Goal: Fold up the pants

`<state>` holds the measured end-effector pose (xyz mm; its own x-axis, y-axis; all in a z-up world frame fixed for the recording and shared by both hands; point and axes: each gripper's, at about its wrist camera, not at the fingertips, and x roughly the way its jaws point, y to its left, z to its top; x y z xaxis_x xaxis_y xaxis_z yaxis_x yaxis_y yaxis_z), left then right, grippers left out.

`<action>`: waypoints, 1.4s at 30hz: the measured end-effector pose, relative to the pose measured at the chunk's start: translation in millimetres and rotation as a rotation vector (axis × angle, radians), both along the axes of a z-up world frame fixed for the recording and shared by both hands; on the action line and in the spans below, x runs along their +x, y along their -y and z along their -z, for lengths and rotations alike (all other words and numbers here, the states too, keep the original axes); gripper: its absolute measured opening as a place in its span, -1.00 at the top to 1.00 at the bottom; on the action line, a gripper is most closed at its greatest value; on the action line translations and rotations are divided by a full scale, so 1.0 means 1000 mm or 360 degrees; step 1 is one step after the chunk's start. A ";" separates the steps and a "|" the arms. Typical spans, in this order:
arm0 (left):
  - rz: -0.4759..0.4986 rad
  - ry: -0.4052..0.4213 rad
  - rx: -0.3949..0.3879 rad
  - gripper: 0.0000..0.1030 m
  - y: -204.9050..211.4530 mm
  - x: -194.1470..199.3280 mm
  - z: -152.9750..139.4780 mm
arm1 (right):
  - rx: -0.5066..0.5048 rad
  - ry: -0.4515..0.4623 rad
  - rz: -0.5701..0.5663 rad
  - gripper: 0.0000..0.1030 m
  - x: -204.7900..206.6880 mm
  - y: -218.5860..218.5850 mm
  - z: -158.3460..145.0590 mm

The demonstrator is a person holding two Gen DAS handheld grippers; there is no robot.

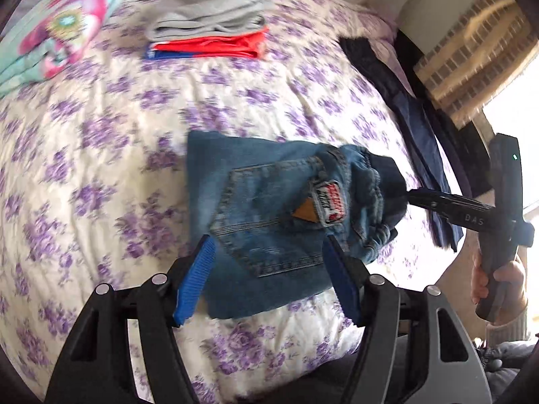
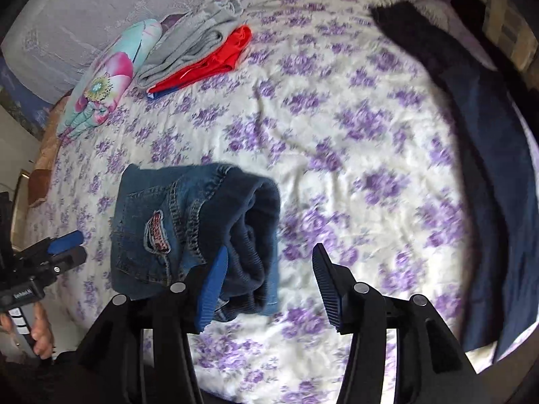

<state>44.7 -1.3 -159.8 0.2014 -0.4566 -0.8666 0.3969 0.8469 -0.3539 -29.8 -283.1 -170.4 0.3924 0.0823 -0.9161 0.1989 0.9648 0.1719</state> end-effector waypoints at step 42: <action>-0.0115 -0.0523 0.0007 -0.33 -0.012 0.021 0.089 | -0.0186 -0.0088 -0.0515 0.06 0.062 -0.095 0.054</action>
